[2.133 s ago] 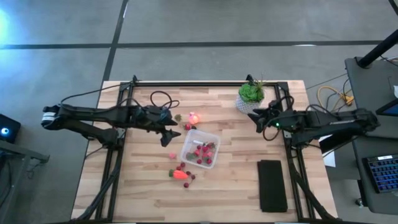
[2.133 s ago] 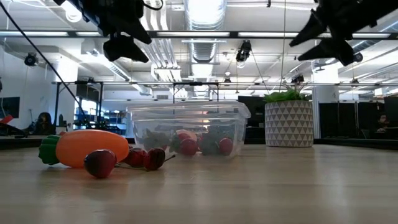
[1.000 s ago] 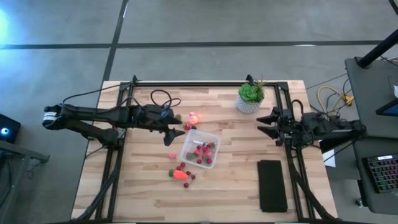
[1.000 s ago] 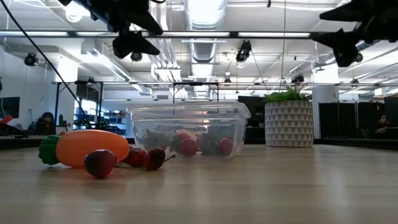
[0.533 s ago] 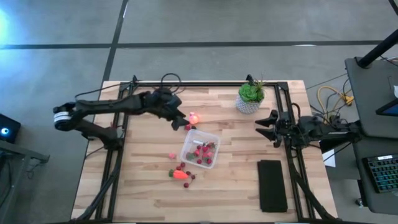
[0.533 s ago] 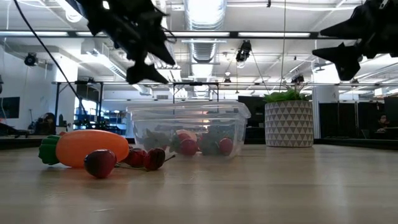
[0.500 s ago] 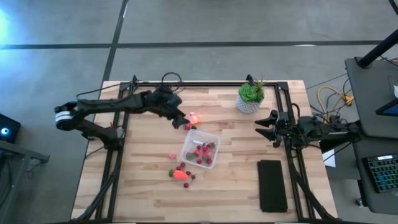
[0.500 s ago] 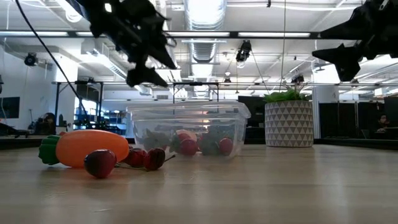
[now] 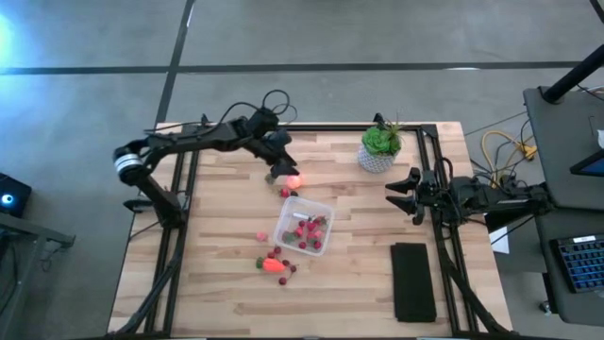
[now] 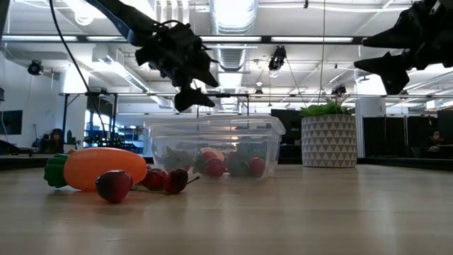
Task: Pick and placing Produce into tupperware
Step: Put the pink peach into the transparent container
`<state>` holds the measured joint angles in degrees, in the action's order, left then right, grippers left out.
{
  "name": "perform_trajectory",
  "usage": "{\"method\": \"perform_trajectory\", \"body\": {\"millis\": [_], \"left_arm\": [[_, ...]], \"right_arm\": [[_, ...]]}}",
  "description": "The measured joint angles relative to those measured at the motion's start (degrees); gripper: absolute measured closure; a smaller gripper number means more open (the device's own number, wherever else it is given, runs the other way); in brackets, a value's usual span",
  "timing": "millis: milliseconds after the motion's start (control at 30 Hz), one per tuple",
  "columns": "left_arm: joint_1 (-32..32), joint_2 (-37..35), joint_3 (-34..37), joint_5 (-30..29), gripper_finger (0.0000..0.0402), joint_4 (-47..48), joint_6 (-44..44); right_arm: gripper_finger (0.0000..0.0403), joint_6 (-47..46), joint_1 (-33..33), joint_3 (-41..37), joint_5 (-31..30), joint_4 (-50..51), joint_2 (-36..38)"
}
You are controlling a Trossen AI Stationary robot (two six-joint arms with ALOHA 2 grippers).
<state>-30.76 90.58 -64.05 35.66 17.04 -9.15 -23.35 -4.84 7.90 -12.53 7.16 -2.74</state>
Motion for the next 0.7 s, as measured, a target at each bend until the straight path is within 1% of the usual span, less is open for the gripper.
{"method": "perform_trajectory", "body": {"millis": [233,300,433,533,633,700], "left_arm": [[-0.04,-1.02,1.23,-0.72,0.0139,0.91,4.9],[0.0,-1.92,1.36,-4.13,0.0139,1.77,8.56],[-0.02,-4.51,1.31,-15.19,0.0139,5.03,18.85],[0.01,-5.32,1.36,-18.62,0.0139,4.95,26.7],[0.22,-5.57,1.27,-24.46,0.0139,4.52,30.72],[0.31,-5.7,1.28,-27.26,0.0139,4.56,31.0]], "right_arm": [[0.0181,0.0,0.0,0.0,0.02,0.02,-0.05],[0.0181,0.01,0.0,0.0,0.01,0.02,-0.05],[0.0181,0.0,0.0,0.0,0.02,0.02,-0.05],[0.0181,0.0,0.0,0.0,0.01,0.02,-0.02],[0.0181,0.0,0.0,0.0,0.02,0.0,0.0],[0.0181,0.0,0.0,0.0,0.02,0.0,-0.01]]}}
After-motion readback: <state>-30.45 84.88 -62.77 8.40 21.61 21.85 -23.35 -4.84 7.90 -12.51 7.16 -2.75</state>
